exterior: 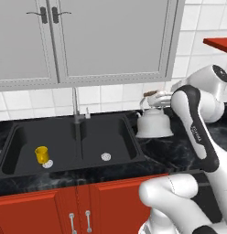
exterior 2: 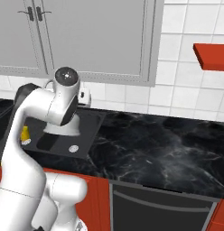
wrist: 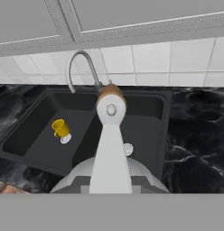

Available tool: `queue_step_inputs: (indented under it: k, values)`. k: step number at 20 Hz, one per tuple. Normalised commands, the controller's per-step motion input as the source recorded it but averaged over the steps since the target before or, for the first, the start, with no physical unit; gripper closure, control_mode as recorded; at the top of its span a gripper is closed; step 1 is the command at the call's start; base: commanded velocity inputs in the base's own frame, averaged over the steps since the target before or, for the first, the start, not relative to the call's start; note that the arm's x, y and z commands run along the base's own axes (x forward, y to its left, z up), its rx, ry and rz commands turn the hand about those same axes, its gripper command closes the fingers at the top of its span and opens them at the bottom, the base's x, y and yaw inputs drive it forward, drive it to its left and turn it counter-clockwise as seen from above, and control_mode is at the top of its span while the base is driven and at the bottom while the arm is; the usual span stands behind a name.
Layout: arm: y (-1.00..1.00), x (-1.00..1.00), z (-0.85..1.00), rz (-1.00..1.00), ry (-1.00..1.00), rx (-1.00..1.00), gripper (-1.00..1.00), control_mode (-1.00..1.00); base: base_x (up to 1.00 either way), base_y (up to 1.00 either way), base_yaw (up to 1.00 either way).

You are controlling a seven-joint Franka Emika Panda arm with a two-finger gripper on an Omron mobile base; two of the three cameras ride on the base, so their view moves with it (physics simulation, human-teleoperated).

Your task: Open the cabinet, pick the kettle from the cabinet, and place it in the sink.

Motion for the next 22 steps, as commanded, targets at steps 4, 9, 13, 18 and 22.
queue_step_inputs:
  k: [4,9,13,18,22]
  values:
    - [0.00,0.11,-0.05,0.33,0.04,0.00,1.00,-1.00,0.00,0.00,0.00]
    - [0.00,0.32,-0.11,0.19,-0.01,0.00,1.00,-1.00,0.00,0.00,0.00]
    - [0.06,0.18,-0.23,0.15,-0.12,0.00,1.00,-1.00,0.00,0.00,0.00]
    - [0.11,0.21,-0.25,0.11,-0.26,0.01,1.00,-1.00,0.00,0.00,0.00]
    - [0.05,0.26,-0.23,0.09,-0.15,0.01,1.00,-1.00,0.00,0.00,0.00]
